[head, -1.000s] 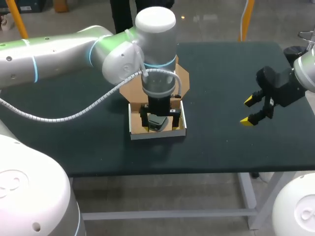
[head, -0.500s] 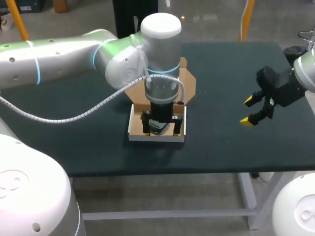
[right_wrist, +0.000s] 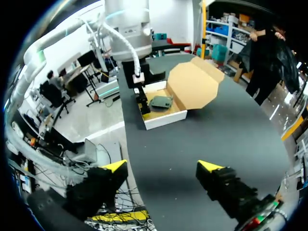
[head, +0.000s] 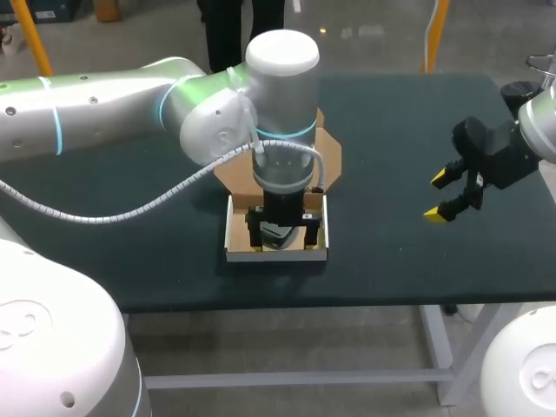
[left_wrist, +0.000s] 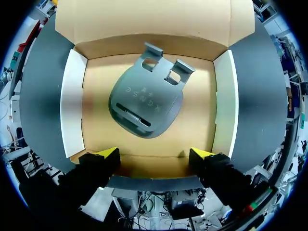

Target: Assemble the packaging by folding the flat box into shape, placing the metal phone stand inside, and closing the box properly

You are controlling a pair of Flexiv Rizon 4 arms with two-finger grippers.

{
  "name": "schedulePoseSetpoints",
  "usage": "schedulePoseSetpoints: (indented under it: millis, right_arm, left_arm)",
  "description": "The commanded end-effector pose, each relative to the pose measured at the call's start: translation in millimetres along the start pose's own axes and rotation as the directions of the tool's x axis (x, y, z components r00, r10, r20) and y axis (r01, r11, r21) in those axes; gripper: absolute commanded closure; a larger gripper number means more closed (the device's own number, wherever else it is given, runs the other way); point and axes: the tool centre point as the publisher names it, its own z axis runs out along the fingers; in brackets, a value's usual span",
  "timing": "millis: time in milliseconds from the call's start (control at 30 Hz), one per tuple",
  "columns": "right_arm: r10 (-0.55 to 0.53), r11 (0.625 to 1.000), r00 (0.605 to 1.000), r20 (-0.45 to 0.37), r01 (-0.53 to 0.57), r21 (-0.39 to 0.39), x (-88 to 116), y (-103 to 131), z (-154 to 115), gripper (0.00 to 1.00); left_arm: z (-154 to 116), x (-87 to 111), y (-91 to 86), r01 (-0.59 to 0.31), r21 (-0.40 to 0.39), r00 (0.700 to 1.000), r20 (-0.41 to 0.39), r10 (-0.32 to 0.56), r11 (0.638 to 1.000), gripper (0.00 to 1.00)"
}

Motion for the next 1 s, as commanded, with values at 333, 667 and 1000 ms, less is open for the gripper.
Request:
schedulePoseSetpoints:
  millis: [333, 667, 1000]
  right_arm:
    - [0.000, 1.000, 1.000, -0.003, 0.000, -0.001, -0.2, 0.0, -1.0, 0.00]
    - [0.000, 1.000, 1.000, -0.003, 0.000, -0.001, -0.2, 0.0, -1.0, 0.00]
    - [0.000, 1.000, 1.000, -0.003, 0.000, -0.001, -0.2, 0.0, -1.0, 0.00]
  left_arm:
    - [0.1, 1.9, 25.7, -0.001, 0.010, 1.000, 0.016, 0.000, 1.000, 0.00]
    - [-4.6, 1.7, 28.9, 0.012, 0.024, 0.999, 0.030, -0.013, 1.000, 0.00]
    - [-45.0, -3.0, 30.0, -0.078, 0.143, 0.997, -0.003, 0.080, 0.987, 0.00]
